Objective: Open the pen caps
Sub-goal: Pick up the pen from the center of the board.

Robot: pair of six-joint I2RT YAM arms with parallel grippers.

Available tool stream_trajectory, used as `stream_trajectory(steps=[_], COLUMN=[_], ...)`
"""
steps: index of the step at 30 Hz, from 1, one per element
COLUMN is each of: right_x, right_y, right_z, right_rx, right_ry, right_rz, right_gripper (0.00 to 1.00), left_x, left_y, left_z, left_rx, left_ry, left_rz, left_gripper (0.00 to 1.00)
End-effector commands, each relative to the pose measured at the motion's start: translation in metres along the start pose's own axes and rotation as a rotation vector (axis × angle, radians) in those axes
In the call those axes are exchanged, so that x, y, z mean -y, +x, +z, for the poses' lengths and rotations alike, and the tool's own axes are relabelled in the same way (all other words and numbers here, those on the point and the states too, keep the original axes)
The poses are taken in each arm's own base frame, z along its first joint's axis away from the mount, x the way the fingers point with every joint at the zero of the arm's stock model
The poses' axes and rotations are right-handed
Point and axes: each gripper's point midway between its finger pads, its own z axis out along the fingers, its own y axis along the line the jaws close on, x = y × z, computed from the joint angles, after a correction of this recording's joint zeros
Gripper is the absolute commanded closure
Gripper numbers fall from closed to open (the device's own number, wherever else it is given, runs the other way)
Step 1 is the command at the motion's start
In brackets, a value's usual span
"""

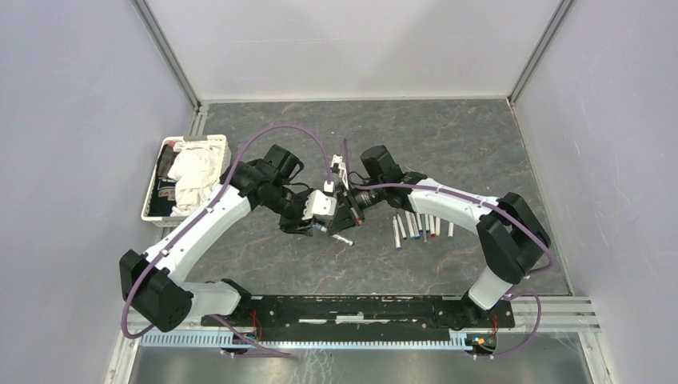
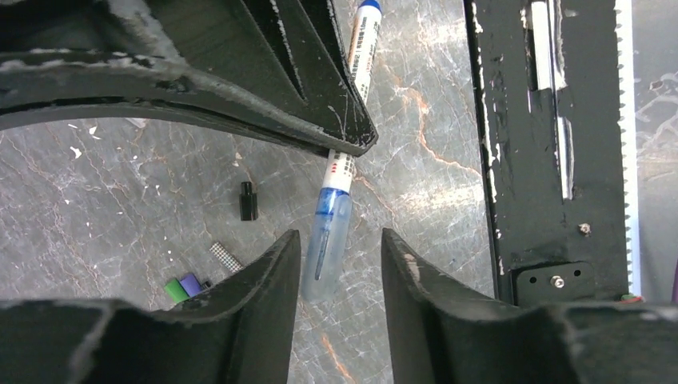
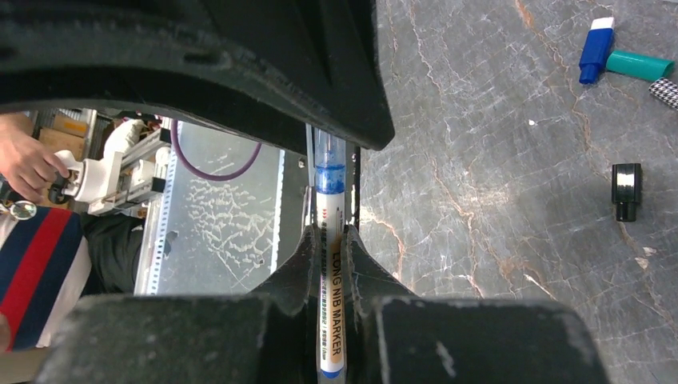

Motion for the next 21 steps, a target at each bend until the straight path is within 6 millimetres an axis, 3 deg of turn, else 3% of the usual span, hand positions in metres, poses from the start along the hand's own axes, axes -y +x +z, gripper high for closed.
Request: stream_trajectory(steps=[1,6,8,9,10,16,18,19,21], right_x=[-0.008,-0.008,-0.007,-0.005,-0.002,0.024,0.029,0.027,0.02], right_y=[-0.025,-0.03,-0.032,-0.032,-0.031,-0.015,-0.021,-0.025,-0.035], right_z=[0.002,0.004,0.005,0.004,0.004,-0.013,-0.027,-0.034,-0.046], right_rx=[0.051,0.071,0.082,0.086,0.091,0.127,0.169,0.19,0.259], right_ry=[-0.028,-0.031,-0.025,-0.011,0.009,0.24,0.349,0.378,0.394], right_rz=[-0.028,-0.015,-0.004,0.001,0.002,-0.052,-0.105,-0.132,-0.161], right_gripper=[1.0,1.0,0.96,0.84,0.7,0.43,0.26,0.06,0.02], left_x=[-0.003,-0.003,-0.003,-0.003,-0.004,-0.004,-0.002,0.001,0.005], left_y=[0.005,0.011,0.012,0.012,0.011,0.002,-0.006,-0.011,-0.021], left_z=[0.004,0.007,0.009,0.01,0.011,0.01,0.009,0.008,0.006], left_rx=[-0.032,-0.075,-0.084,-0.085,-0.084,-0.042,-0.006,0.019,0.068], left_ry=[-0.014,-0.013,-0.01,-0.012,-0.016,-0.028,-0.026,-0.023,-0.013], left_rz=[0.056,0.063,0.062,0.055,0.047,-0.025,-0.045,-0.052,-0.056], left_gripper=[0.57,0.72,0.86,0.95,0.97,0.98,0.98,0.98,0.98])
